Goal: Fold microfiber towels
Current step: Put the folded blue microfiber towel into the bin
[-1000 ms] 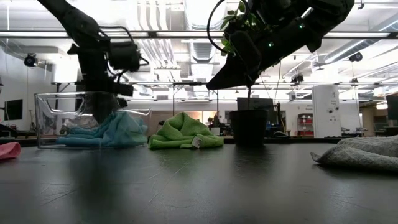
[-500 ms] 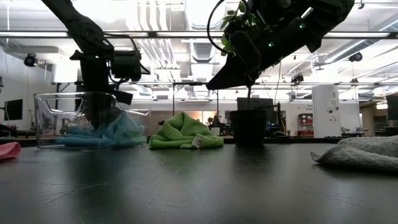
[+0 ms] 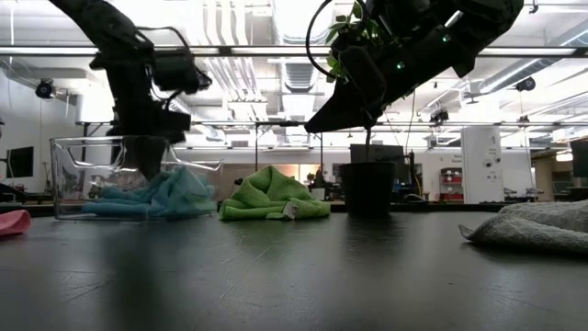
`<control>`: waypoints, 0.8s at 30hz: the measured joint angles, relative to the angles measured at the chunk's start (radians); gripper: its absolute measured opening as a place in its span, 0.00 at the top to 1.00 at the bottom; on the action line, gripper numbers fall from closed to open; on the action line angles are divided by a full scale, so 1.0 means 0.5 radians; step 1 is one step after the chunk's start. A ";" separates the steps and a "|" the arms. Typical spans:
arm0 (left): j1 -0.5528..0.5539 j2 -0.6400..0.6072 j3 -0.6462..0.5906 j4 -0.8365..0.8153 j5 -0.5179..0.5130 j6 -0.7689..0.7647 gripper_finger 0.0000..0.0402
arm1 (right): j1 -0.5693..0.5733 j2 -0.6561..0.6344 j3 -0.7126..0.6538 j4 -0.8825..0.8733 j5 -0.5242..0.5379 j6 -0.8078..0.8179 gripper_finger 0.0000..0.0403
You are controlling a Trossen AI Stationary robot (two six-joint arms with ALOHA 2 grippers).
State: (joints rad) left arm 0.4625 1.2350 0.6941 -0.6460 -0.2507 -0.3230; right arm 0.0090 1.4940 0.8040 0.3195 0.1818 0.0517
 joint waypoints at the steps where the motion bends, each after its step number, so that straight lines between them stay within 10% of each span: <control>1: 0.000 -0.033 0.000 0.002 0.083 0.029 1.00 | 0.000 0.000 0.000 0.000 0.000 0.000 0.89; 24: -0.047 -0.032 -0.228 0.457 0.638 -0.019 1.00 | 0.000 0.000 0.000 -0.001 0.000 0.001 0.89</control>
State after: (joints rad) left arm 0.4388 1.2192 0.5800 -0.4173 0.0684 -0.3327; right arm 0.0090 1.4940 0.8040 0.3191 0.1818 0.0521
